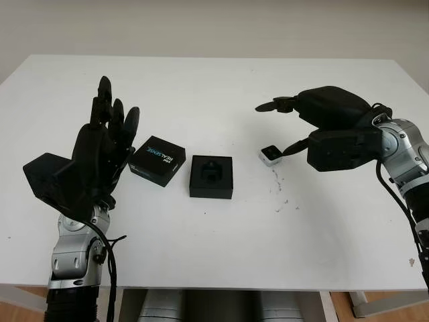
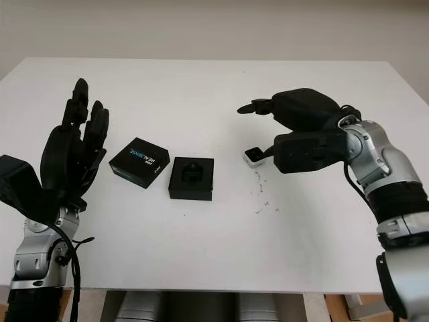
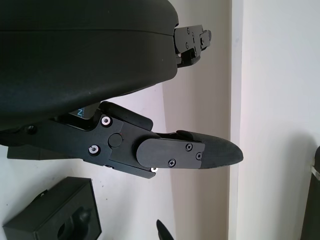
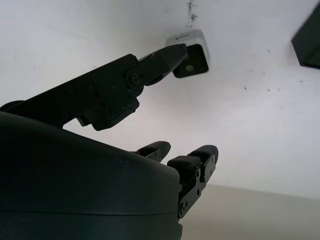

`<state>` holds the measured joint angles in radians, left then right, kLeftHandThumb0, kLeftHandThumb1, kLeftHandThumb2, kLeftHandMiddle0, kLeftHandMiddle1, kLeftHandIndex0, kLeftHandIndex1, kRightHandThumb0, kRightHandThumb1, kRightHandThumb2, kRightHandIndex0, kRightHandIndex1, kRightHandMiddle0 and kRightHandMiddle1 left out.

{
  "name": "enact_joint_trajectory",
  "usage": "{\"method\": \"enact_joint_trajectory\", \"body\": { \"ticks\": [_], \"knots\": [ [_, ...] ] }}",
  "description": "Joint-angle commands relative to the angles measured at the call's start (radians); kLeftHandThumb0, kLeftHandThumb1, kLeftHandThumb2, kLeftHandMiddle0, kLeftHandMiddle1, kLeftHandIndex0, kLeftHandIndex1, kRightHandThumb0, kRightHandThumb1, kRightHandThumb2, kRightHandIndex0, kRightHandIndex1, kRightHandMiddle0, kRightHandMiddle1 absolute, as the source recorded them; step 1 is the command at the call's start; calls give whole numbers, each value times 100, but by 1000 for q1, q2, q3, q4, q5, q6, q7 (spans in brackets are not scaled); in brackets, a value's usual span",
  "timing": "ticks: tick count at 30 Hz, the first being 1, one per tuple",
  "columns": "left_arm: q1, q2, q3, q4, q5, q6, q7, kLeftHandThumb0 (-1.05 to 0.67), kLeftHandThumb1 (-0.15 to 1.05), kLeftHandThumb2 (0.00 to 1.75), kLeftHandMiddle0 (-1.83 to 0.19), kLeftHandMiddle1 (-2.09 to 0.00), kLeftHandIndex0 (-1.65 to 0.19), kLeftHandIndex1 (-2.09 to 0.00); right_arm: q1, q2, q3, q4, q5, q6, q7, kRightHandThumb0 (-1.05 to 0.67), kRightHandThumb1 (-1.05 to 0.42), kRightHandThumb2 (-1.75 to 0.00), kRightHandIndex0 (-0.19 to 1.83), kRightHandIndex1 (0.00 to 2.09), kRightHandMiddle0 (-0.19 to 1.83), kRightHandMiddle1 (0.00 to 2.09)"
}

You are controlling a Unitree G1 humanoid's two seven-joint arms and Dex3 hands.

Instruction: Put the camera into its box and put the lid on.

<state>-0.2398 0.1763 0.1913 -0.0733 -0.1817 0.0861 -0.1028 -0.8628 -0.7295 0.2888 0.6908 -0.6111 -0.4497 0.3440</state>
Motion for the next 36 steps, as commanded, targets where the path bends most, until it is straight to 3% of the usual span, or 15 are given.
{"method": "enact_joint_trajectory", "body": {
  "ticks": [1, 16, 36],
  "knots": [
    [-22, 1, -6, 6, 7, 1, 2, -69, 105, 32, 12, -5, 13, -6, -35, -13, 19, 18, -18, -15, 2, -29, -80, -5, 45, 18, 45, 11],
    [-20, 2, -7, 8, -1, -8, -2, -69, 105, 33, 12, -6, 13, -6, -90, -6, 120, 103, -164, -30, -81, -44, -81, -5, 41, 9, 50, 8],
    [-7, 6, -2, 3, -7, -14, -7, -68, 105, 33, 12, -6, 13, -5, -60, 48, 129, 217, -127, -33, -241, -42, -83, -6, 48, 9, 57, 8]
  ]
}}
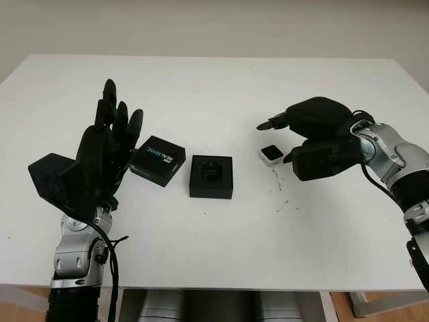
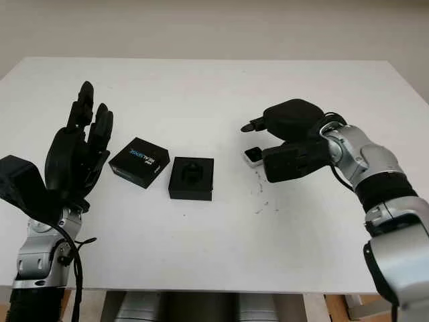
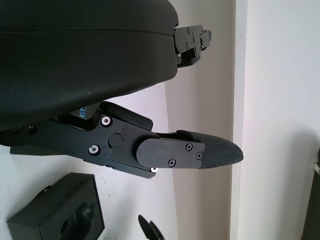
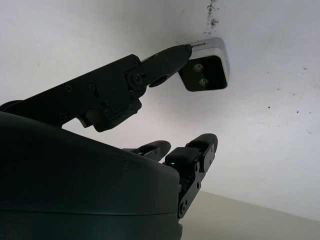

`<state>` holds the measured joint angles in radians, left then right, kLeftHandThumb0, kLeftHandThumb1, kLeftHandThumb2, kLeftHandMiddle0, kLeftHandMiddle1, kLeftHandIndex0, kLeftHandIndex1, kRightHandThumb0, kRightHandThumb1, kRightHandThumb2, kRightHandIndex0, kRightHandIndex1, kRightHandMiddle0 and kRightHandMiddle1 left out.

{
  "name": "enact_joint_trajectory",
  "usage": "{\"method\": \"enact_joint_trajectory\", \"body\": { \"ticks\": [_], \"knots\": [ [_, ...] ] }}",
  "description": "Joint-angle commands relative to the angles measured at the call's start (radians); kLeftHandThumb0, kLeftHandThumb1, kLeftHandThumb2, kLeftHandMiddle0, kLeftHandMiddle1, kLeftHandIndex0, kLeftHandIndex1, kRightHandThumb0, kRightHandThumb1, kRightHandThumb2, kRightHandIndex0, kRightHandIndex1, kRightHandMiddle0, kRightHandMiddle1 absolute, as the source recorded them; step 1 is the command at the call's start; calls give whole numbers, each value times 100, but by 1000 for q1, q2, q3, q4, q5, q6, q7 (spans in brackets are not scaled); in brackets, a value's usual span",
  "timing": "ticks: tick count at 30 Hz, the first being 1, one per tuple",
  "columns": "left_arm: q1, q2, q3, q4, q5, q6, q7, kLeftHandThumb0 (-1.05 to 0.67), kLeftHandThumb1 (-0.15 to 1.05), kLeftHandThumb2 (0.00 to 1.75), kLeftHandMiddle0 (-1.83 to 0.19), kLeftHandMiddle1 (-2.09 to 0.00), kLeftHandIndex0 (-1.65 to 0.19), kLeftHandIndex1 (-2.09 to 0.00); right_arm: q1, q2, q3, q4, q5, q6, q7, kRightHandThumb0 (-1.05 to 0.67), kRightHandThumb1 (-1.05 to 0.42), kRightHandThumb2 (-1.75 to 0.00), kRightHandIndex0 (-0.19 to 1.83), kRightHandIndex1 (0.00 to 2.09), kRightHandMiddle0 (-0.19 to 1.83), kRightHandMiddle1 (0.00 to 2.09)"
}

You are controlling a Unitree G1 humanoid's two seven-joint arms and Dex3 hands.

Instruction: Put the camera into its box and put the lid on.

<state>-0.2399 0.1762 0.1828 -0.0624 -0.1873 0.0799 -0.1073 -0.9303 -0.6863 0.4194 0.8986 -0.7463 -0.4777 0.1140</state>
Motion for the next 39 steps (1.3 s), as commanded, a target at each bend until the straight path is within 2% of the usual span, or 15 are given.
{"method": "enact_joint_trajectory", "body": {
  "ticks": [1, 18, 31, 39],
  "knots": [
    [-7, 7, 7, -10, 0, -8, -3, -68, 105, 33, 11, -6, 13, -6, 10, 7, -2, 15, 11, -11, -20, -42, -83, -6, 48, 9, 57, 8],
    [3, 16, 6, -23, 7, -13, -7, -66, 105, 36, 12, -5, 13, -5, 20, 24, 13, 45, 27, 0, 22, -39, -86, -6, 46, 6, 55, 6],
    [5, 10, 6, -31, -2, -3, -1, -65, 105, 34, 12, -5, 13, -5, 13, 42, 46, 97, 1, 3, -35, -40, -88, -6, 49, 7, 57, 7],
    [15, 7, 2, -38, 4, 5, 7, -66, 105, 34, 12, -6, 13, -5, 10, 47, 67, 136, -17, -5, -110, -40, -89, -6, 56, 10, 66, 11]
  ]
}}
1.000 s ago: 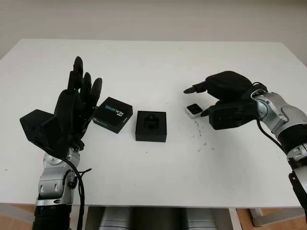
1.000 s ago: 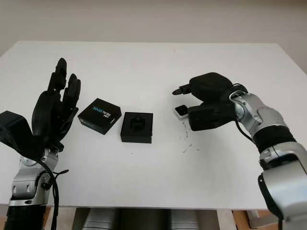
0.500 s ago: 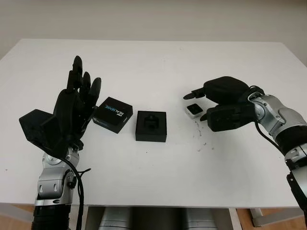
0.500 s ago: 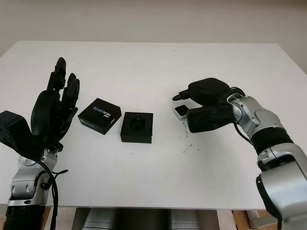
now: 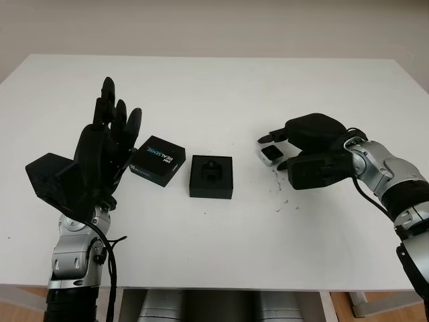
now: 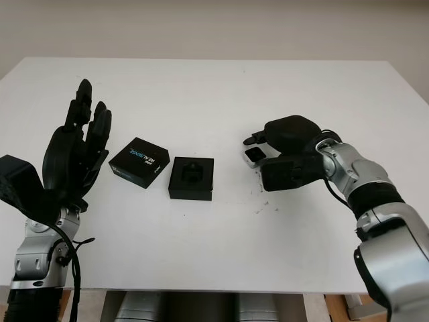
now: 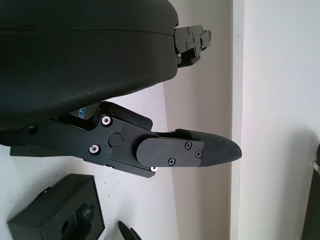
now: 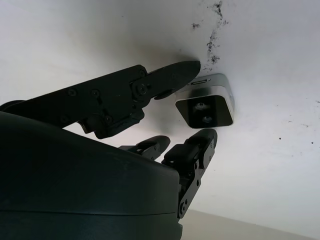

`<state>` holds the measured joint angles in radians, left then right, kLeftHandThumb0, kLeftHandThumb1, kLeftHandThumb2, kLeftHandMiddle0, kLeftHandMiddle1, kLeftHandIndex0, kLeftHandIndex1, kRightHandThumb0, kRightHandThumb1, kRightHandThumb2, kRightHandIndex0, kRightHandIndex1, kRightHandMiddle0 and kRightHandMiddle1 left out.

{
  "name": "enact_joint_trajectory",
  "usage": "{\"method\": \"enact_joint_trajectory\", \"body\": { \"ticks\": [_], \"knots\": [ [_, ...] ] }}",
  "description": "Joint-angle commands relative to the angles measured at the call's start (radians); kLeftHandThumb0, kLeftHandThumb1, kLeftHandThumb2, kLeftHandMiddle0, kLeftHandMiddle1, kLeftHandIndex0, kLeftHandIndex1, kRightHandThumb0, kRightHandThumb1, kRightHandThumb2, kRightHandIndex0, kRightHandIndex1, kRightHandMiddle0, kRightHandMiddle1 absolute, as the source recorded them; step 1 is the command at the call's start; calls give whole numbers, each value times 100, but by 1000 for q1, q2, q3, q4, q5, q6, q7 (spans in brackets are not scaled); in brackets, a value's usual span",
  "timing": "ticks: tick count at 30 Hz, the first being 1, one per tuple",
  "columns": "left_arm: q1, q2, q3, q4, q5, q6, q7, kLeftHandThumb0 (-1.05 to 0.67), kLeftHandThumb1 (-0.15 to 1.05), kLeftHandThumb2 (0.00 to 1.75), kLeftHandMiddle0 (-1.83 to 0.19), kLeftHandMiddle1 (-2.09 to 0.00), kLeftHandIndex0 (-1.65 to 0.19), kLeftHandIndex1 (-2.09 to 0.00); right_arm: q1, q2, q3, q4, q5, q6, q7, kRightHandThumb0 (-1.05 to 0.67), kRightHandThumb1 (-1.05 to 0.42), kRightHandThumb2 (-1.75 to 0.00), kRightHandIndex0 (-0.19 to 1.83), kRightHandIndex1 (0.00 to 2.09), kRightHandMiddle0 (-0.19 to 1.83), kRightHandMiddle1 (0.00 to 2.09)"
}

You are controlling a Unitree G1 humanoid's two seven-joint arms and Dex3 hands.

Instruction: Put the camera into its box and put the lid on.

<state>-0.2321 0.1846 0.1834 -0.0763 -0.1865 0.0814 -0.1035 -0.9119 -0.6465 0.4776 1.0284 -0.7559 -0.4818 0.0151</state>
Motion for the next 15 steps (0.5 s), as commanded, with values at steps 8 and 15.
{"method": "enact_joint_trajectory", "body": {
  "ticks": [8, 15],
  "knots": [
    [12, 0, 0, -29, 6, 5, 7, -67, 105, 34, 11, -5, 13, -5, -19, 11, 16, 39, -20, -3, -55, -38, -90, -6, 63, 17, 73, 24],
    [9, 0, 3, -25, 0, 5, 1, -66, 105, 34, 12, -5, 14, -5, -19, 16, 17, 51, -18, -4, -63, -38, -92, -6, 44, 51, 33, 103]
  ]
}}
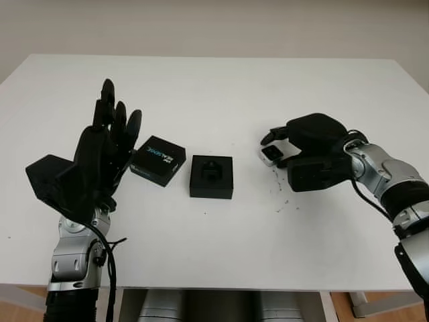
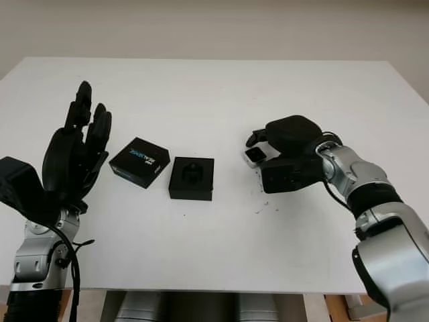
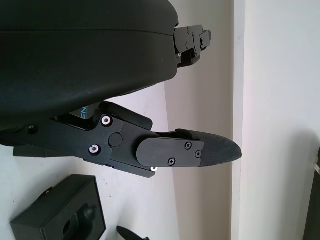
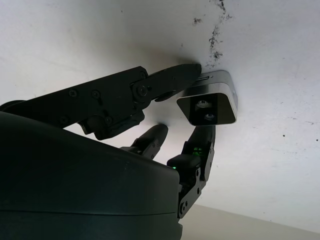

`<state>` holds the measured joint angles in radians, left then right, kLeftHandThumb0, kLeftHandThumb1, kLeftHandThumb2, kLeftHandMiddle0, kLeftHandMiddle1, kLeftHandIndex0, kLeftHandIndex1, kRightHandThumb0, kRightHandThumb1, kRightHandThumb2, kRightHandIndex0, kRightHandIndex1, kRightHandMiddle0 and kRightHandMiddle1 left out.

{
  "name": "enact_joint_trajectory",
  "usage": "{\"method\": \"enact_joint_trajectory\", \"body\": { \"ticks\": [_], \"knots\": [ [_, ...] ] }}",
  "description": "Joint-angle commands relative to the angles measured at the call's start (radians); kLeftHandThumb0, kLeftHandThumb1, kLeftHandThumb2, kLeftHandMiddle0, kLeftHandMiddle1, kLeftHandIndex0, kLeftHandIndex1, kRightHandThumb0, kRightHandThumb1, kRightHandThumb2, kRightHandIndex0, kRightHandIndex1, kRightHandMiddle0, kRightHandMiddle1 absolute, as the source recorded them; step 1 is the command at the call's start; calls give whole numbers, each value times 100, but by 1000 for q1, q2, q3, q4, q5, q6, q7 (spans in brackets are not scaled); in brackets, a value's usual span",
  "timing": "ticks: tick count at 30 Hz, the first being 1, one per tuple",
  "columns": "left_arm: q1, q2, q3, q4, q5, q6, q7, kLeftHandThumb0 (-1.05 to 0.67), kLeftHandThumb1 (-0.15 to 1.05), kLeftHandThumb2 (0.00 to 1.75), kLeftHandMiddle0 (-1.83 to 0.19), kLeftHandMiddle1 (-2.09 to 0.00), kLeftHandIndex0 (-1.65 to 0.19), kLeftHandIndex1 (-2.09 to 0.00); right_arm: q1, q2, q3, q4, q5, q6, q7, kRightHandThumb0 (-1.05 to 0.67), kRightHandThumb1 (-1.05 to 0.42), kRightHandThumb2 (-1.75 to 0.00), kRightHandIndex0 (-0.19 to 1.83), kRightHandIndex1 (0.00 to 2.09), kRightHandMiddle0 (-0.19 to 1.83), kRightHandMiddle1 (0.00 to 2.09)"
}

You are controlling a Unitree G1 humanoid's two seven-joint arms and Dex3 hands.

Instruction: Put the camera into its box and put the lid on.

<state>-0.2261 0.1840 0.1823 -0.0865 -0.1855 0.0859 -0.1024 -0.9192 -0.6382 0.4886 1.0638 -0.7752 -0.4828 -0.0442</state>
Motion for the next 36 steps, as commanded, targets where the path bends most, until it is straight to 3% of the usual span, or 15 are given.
{"method": "enact_joint_trajectory", "body": {
  "ticks": [1, 24, 32, 36],
  "knots": [
    [3, 1, 3, -15, 0, 1, 0, -66, 105, 34, 12, -5, 14, -5, -10, 9, 5, 16, 3, -7, -6, -38, -92, -6, 42, 57, 30, 110],
    [-12, 0, 9, 0, -8, -1, -1, -66, 105, 32, 11, -6, 13, -6, 10, 34, -39, 11, 106, -8, 88, -32, -95, -6, 23, 93, 20, 135],
    [-8, 0, 10, 0, -10, 6, -1, -68, 105, 29, 11, -5, 13, -5, 20, 40, -52, 32, 137, -62, 69, -33, -98, -6, 19, 122, 26, 148],
    [-1, 0, 8, -8, -4, 14, 6, -68, 105, 28, 10, -6, 12, -6, 15, 33, -31, 37, 101, -65, 36, -36, -101, -6, 18, 119, 26, 152]
  ]
}}
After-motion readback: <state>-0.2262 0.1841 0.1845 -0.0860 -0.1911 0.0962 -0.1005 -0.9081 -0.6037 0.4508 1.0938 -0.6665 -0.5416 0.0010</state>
